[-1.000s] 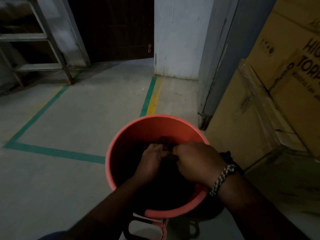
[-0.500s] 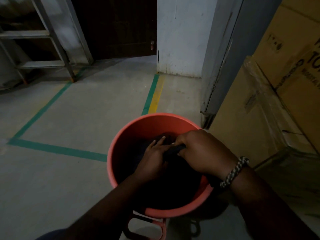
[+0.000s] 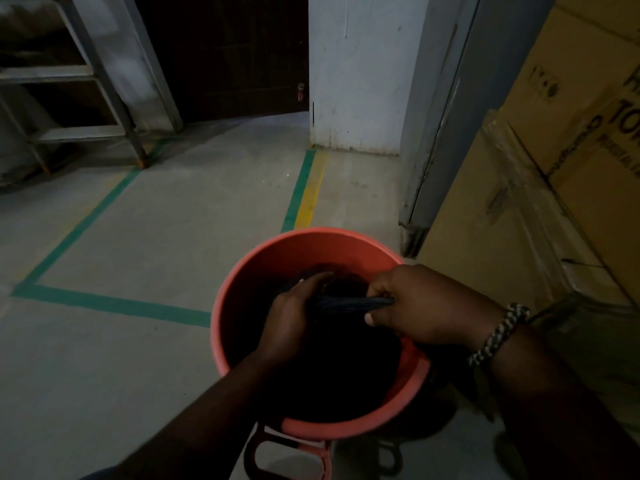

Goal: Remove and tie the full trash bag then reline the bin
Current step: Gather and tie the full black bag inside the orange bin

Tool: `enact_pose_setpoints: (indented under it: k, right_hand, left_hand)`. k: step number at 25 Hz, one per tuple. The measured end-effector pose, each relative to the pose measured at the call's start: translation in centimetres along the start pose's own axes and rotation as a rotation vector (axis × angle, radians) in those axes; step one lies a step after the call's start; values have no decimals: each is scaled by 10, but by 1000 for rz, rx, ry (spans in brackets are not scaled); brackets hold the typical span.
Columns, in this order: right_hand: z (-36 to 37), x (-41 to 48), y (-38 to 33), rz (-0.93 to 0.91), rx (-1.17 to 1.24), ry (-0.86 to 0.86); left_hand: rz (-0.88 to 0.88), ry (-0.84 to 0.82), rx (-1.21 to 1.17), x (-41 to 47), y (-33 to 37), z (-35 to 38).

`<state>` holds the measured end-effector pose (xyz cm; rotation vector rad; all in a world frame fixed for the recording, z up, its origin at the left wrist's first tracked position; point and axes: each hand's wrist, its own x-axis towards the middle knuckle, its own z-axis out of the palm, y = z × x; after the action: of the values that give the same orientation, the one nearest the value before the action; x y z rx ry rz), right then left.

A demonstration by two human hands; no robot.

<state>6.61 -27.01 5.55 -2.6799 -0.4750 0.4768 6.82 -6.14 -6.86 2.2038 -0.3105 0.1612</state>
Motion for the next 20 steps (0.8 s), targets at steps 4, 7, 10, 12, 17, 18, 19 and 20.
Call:
enact_pose_setpoints:
  k: [4,7,10,12,17,18,19,20]
  right_hand:
    - [-1,-3,-3,-9,-4,-9]
    - [-5,-5,-7,-9,39,25]
    - [-7,-7,-11,-29,62,61]
    - [-7,-7,-10,-29,56,52]
    - [2,-9,0,-19,-38,-22]
    - [4,-10,2,-17,-45,-36]
    - [5,-11,4,-12,-53,-45]
    - [6,-13,6,-7,-59,-50]
  left_hand:
    - [-60,89,-65,-4,7,-2]
    - [-66,102,-28,-4,7,-3]
    - [-52,96,-43,-5,13,-5]
    - [-49,93,-9,-4,14,-5]
    - [-91,24,169,3,2,2]
    - [-75,21,200,3,0,5]
    - [-61,26,223,5,-2,7]
    - [-56,25,224,6,-2,8]
